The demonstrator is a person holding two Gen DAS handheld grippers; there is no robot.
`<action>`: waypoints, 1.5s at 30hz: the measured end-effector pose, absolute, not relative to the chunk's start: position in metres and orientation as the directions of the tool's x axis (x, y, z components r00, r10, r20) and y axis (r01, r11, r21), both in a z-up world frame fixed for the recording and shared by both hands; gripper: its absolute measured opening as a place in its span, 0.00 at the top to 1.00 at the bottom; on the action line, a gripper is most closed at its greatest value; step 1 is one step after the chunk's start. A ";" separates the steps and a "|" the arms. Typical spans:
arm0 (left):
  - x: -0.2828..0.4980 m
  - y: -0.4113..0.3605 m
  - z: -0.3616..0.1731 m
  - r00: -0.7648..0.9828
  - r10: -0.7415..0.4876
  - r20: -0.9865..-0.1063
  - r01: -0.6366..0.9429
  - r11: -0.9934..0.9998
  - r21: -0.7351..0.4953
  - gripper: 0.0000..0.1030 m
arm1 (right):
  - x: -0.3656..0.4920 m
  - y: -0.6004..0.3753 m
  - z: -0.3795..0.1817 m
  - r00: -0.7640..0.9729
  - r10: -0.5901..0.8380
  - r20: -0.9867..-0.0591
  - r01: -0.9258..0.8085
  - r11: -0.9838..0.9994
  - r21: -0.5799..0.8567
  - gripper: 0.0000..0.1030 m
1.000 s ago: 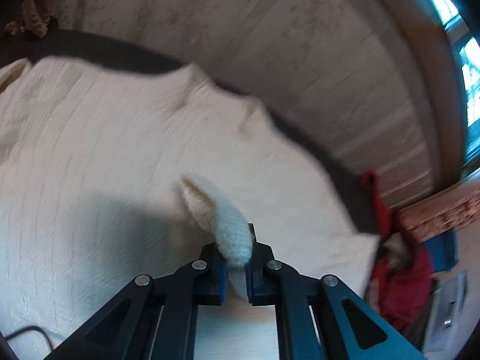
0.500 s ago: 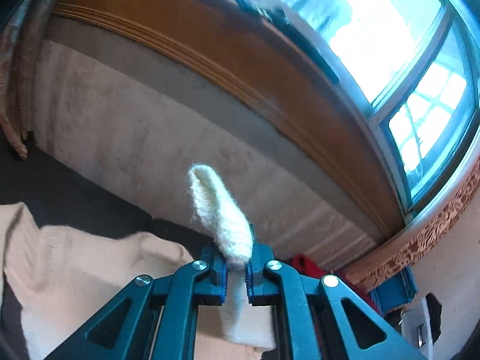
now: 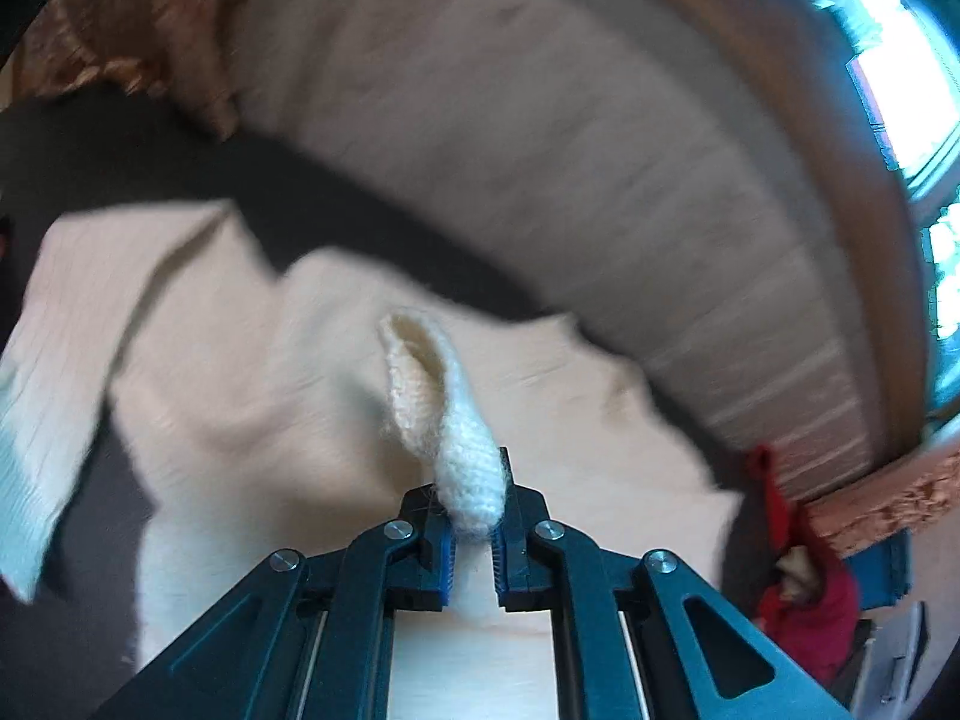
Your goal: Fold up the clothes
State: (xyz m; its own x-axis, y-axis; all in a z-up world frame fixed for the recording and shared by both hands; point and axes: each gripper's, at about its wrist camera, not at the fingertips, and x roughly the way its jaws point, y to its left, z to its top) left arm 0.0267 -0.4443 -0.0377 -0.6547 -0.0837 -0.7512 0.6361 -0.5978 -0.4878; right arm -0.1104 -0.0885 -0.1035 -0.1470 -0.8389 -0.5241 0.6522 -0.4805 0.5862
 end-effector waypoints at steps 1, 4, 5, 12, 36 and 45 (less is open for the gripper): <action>0.031 -0.447 -0.046 -0.635 -0.096 -0.766 0.651 -0.600 -0.464 0.92 | -0.111 -0.088 -0.102 -0.150 -0.836 -0.527 0.649 -0.485 0.586 0.01; 0.044 -0.450 -0.060 -0.611 -0.110 -0.784 0.663 -0.612 -0.431 0.91 | -0.112 -0.089 -0.091 -0.181 -0.814 -0.552 0.657 -0.518 0.548 0.02; 0.047 -0.450 -0.065 -0.608 -0.107 -0.787 0.662 -0.615 -0.428 0.91 | -0.114 -0.087 -0.086 -0.208 -0.808 -0.551 0.661 -0.532 0.530 0.02; 0.050 -0.453 -0.077 -0.631 -0.097 -0.770 0.626 -0.650 -0.431 0.89 | -0.172 -0.095 -0.056 -0.404 -0.714 -0.572 0.609 -0.676 0.415 0.02; 0.049 -0.462 -0.087 -0.647 -0.125 -0.752 0.620 -0.661 -0.424 0.83 | -0.278 -0.146 -0.101 -0.399 -0.579 -0.711 0.503 -0.786 0.359 0.77; 0.080 -0.481 -0.071 -0.759 -0.048 -0.650 0.556 -0.568 -0.607 0.81 | -0.234 -0.156 -0.052 -0.554 -0.536 -0.637 0.574 -0.800 0.174 0.39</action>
